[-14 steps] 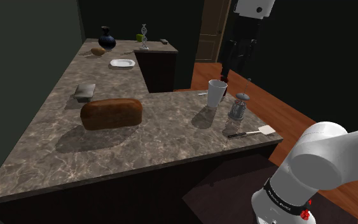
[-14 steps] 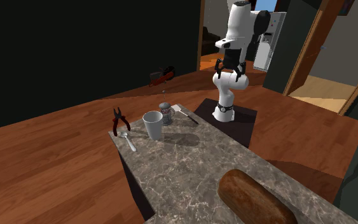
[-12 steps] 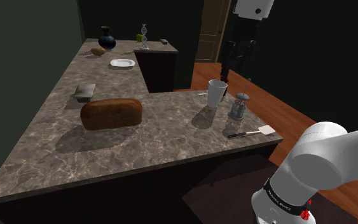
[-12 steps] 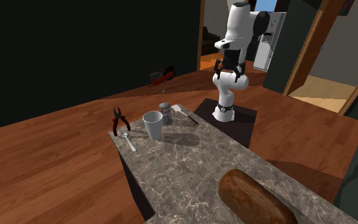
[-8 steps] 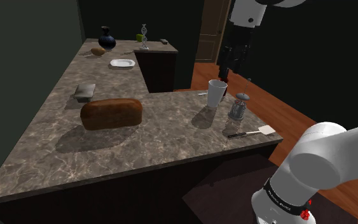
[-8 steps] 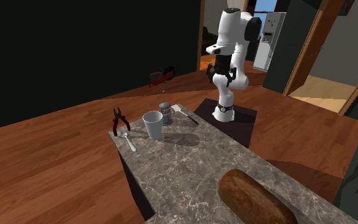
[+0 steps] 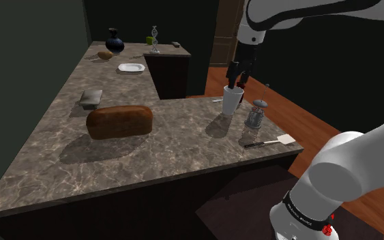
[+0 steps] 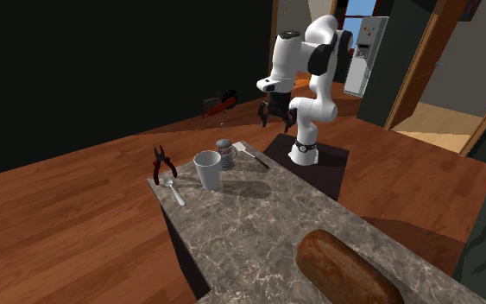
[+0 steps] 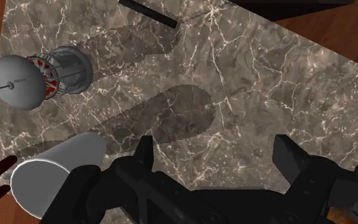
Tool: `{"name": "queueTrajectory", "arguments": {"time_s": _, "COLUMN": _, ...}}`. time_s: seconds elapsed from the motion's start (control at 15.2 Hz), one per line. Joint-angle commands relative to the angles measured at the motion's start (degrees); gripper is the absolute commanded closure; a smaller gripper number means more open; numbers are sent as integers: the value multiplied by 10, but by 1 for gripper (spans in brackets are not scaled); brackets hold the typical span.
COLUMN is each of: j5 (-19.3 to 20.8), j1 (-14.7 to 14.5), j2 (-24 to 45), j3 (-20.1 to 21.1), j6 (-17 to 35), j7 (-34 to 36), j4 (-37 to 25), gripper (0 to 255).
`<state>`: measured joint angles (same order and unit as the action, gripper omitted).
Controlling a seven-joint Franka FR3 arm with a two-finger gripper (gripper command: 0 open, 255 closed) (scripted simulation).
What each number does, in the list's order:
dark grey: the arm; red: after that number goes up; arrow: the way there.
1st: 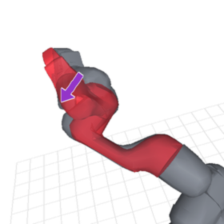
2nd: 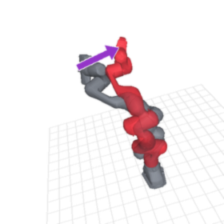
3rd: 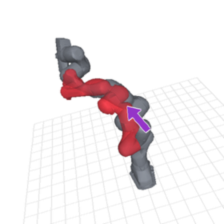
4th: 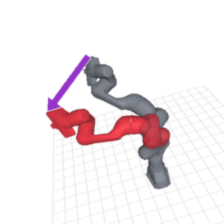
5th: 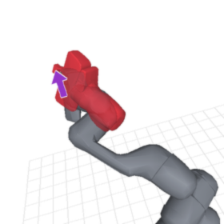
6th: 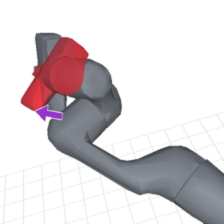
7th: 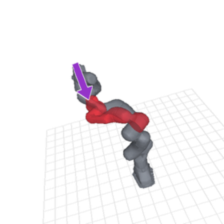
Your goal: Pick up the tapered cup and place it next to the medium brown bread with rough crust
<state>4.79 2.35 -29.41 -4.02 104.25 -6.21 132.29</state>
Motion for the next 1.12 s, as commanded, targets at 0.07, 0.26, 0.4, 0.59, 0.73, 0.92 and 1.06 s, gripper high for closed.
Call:
{"name": "queueTrajectory", "arguments": {"time_s": 0.07, "j5": 15, "j1": 10, "j2": 44, "j3": -20, "j6": 41, "j7": -26, "j4": -6, "gripper": 0}}
{"name": "queueTrajectory", "arguments": {"time_s": 0.26, "j5": 25, "j1": 18, "j2": 96, "j3": -38, "j6": 77, "j7": -49, "j4": -24, "gripper": 0}}
{"name": "queueTrajectory", "arguments": {"time_s": 0.4, "j5": 30, "j1": 23, "j2": 133, "j3": -49, "j6": 100, "j7": -64, "j4": -40, "gripper": 0}}
{"name": "queueTrajectory", "arguments": {"time_s": 0.59, "j5": 33, "j1": 30, "j2": 189, "j3": -64, "j6": 130, "j7": -87, "j4": -70, "gripper": 0}}
{"name": "queueTrajectory", "arguments": {"time_s": 0.73, "j5": 33, "j1": 35, "j2": 228, "j3": -73, "j6": 148, "j7": -102, "j4": -93, "gripper": 0}}
{"name": "queueTrajectory", "arguments": {"time_s": 0.92, "j5": 29, "j1": 44, "j2": 288, "j3": -85, "j6": 171, "j7": -126, "j4": -133, "gripper": 0}}
{"name": "queueTrajectory", "arguments": {"time_s": 1.06, "j5": 24, "j1": 50, "j2": 328, "j3": -92, "j6": 183, "j7": -142, "j4": -163, "gripper": 0}}
